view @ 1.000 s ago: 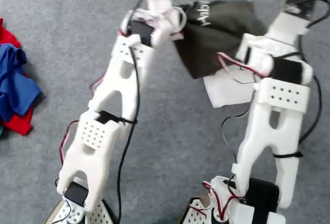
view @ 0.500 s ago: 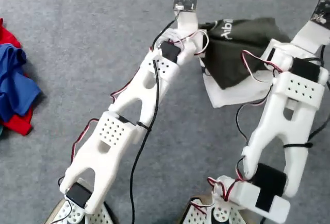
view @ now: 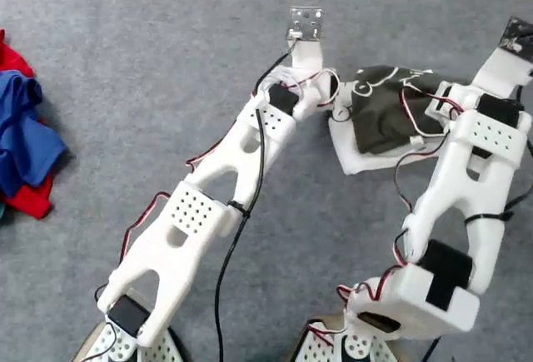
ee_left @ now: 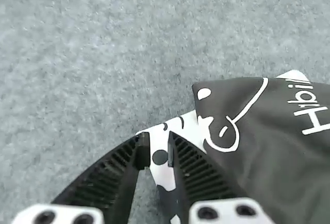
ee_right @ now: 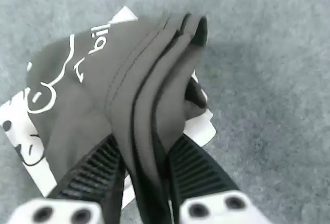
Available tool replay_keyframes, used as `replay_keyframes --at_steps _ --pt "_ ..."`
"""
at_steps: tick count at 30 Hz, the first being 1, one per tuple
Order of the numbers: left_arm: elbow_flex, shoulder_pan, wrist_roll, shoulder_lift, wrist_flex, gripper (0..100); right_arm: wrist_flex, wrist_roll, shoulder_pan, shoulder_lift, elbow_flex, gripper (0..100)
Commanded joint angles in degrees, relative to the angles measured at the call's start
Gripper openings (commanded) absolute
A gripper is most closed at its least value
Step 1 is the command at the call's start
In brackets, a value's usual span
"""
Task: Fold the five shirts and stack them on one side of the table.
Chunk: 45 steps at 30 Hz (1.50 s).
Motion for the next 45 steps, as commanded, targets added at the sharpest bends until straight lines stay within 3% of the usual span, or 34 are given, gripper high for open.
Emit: replay_keyframes --at_steps 1,3,10,13,18,24,27,37,45 --pt "-0.6 0.5 0.4 -1.2 -0.4 11 -1.1 0.5 0.8 0.9 -0.9 1.8" --pt "-0.6 0.2 0.5 -1.4 -0.4 12 -0.7 0.5 0.8 1.5 -0.7 6.4" --pt "-4.4 -1.0 0.5 -1.6 4.6 12 4.5 0.4 0.8 1.3 -1.4 38.1" --pt "-7.1 -2.9 0.5 -1.7 7.6 12 8.3 0.4 0.8 0.0 -4.4 43.5" --pt "-12.4 -7.3 0.5 -1.7 15.9 12 14.9 0.0 0.2 -4.4 -12.5 36.0" --pt "-20.8 -11.1 0.2 -1.4 27.6 12 7.7 0.9 -4.2 -1.5 -16.7 0.7" --pt "-24.4 -12.5 0.1 -1.2 33.1 12 2.0 1.3 -4.1 7.0 -16.3 5.1" --pt "-26.9 -17.5 0.1 -1.7 45.7 12 -3.7 3.9 2.1 32.3 -19.4 1.6" --pt "-26.9 -17.7 0.0 -1.8 47.9 12 8.1 4.5 -1.9 27.4 -29.6 1.8"
